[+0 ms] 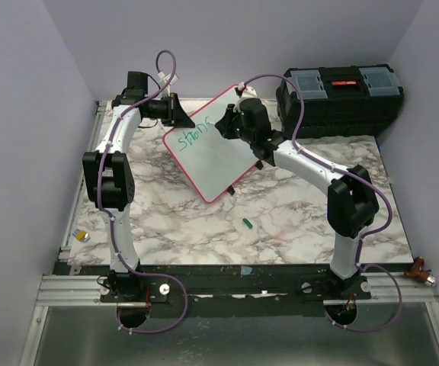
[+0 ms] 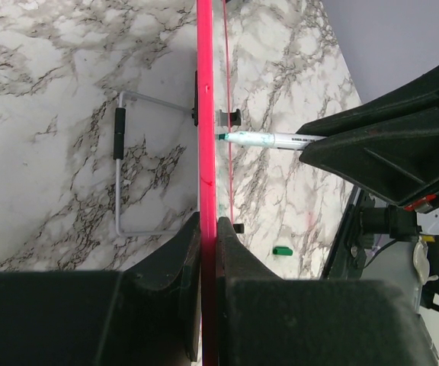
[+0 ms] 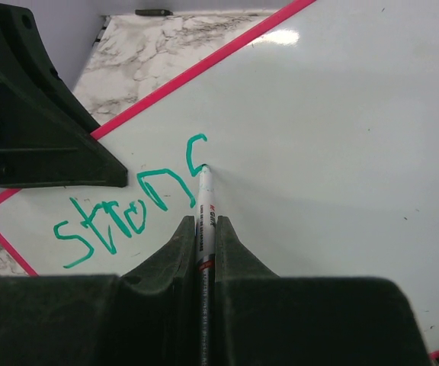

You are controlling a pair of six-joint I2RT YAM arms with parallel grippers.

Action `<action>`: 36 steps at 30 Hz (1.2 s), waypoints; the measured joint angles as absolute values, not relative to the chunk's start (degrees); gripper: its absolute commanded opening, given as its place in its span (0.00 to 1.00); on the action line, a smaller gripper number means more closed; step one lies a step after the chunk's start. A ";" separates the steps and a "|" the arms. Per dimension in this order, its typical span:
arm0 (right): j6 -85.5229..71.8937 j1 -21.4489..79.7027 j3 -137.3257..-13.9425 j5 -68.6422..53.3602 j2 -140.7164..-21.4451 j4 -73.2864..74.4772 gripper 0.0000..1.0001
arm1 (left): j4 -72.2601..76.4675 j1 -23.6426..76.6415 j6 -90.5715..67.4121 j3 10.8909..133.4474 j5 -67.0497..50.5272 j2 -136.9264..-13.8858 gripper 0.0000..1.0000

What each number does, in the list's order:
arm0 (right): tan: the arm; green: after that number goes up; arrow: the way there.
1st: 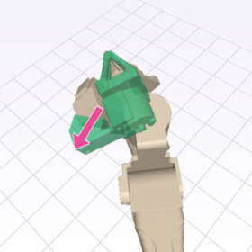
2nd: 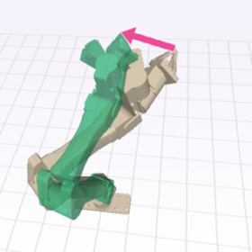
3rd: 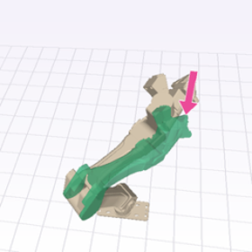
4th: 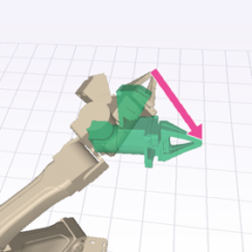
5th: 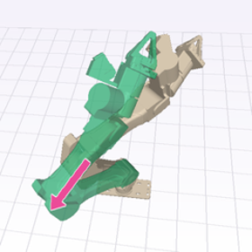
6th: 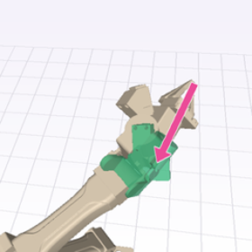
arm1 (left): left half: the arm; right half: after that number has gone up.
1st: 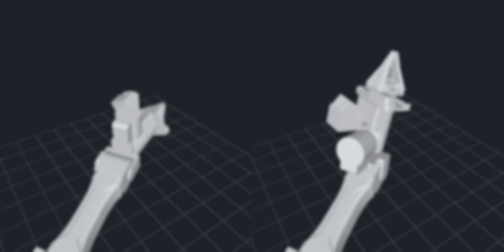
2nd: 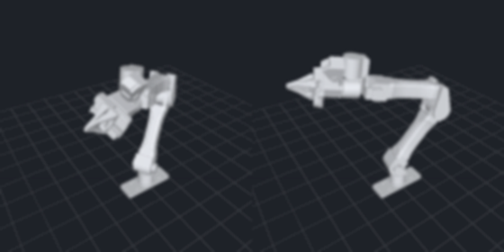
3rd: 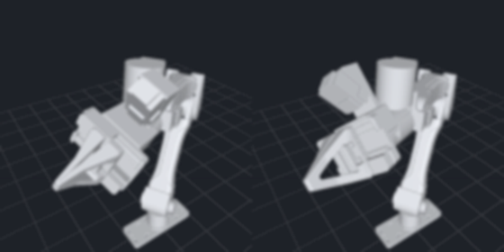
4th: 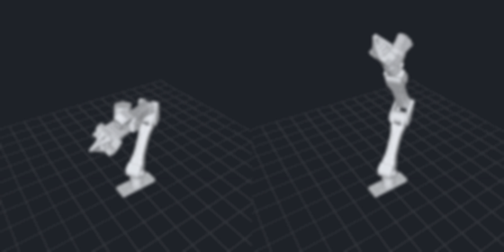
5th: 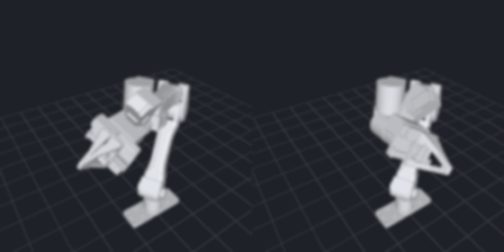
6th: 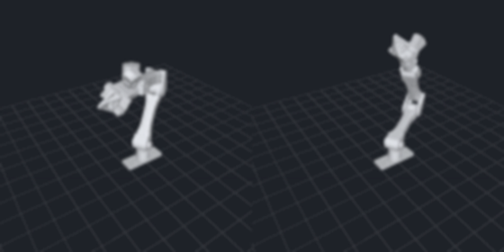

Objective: Write a sentence on the whiteboard

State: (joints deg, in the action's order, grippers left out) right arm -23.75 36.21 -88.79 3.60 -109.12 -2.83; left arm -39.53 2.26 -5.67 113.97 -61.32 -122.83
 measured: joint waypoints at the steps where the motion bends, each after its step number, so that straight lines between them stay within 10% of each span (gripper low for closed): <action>1: -23.75 36.21 -88.86 3.86 -109.14 -2.72 0.01 | -39.53 2.26 -5.65 113.97 -61.32 -122.83 0.00; 36: -22.87 36.21 -89.95 3.51 -110.06 -1.87 0.01 | -39.57 2.24 -5.67 113.97 -61.01 -122.83 0.00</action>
